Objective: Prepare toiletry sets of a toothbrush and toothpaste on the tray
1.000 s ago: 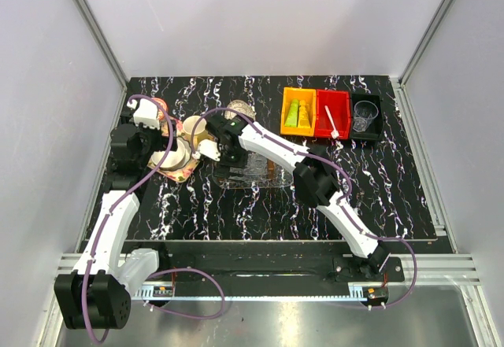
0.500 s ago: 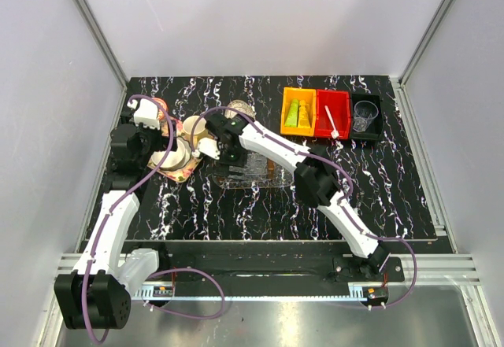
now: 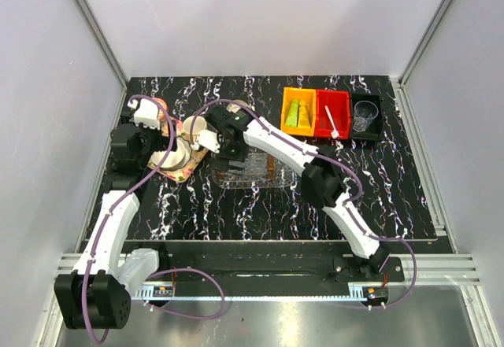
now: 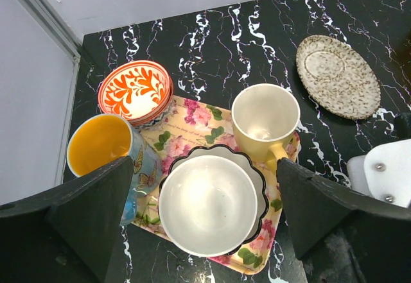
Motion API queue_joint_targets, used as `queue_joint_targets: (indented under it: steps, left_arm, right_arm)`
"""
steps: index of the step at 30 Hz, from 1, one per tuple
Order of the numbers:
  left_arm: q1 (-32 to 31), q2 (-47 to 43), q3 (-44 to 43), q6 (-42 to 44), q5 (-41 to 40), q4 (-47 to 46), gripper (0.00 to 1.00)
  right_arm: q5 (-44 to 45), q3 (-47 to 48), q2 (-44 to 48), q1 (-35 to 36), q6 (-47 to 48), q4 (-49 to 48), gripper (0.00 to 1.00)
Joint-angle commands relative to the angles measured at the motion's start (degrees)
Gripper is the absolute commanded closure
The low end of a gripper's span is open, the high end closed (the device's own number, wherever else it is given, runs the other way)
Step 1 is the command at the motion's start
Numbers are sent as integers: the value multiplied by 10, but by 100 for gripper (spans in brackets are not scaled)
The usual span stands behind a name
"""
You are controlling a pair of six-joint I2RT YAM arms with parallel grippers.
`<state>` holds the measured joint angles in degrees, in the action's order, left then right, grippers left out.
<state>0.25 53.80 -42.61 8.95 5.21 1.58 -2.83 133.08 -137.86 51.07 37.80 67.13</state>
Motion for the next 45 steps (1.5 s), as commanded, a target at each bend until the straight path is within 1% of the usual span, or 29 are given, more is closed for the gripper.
queue_joint_targets:
  steps: [1,7,11,12,14,15,17,18,19,20,21,22,24,25,28,30,33,34,39,40,41,45]
  left_arm:
    - [1,-4,-19,9,-13,-25,1]
    - [1,-5,-20,10,-11,-23,1]
    - [2,-4,-21,8,-10,-21,1]
    - [2,-3,-20,8,-10,-21,1]
    - [2,-4,-20,7,-8,-21,1]
    - [1,-4,-21,5,-7,-20,1]
    - [1,-5,-21,4,-4,-19,1]
    - [1,-5,-21,0,-3,-18,1]
    - [1,-5,-21,-2,0,-17,1]
    - [1,-5,-20,-4,3,-17,1]
    - [1,-5,-20,-8,5,-16,1]
    - [1,-5,-18,-10,8,-17,1]
    - [2,-4,-16,-13,11,-17,1]
    - [2,-4,-16,-14,12,-17,1]
    - [1,0,-15,-15,9,-17,1]
    - [2,0,-15,-17,9,-17,1]
    - [2,-2,-17,-18,13,-17,1]
    - [1,-3,-19,-18,12,-17,1]
    - [2,-5,-22,-21,16,-17,1]
    - [2,-5,-20,-20,17,-17,1]
    - [1,-5,-20,-21,20,-16,1]
    - [1,-5,-14,-18,21,-17,1]
  right_arm:
    - [-3,10,79,0,-19,1,0]
    - [-74,-29,144,-23,-47,-1,0]
    - [-90,-54,186,-52,-67,-9,0]
    - [-91,-60,205,-74,-82,-21,0]
    - [-80,-84,228,-99,-102,-41,0]
    - [-73,-96,240,-123,-117,-67,0]
    - [-36,-151,288,-148,-136,-108,0]
    - [-21,-173,305,-170,-149,-155,0]
    - [10,-219,340,-180,-155,-179,0]
    - [26,-243,356,-187,-159,-204,0]
    - [45,-266,374,-196,-166,-248,0]
    - [72,-310,403,-209,-175,-269,0]
    - [93,-344,427,-222,-204,-314,0]
    - [104,-359,438,-235,-213,-318,0]
    - [96,-367,448,-263,-248,-317,0]
    - [82,-369,450,-298,-273,-315,1]
    - [35,-367,451,-357,-312,-312,9]
    - [15,-361,448,-371,-319,-309,11]
    - [9,-324,408,-456,-359,-268,12]
    - [12,-311,401,-464,-360,-262,15]
    - [17,-304,393,-472,-360,-250,16]
    - [36,-292,365,-505,-364,-241,9]
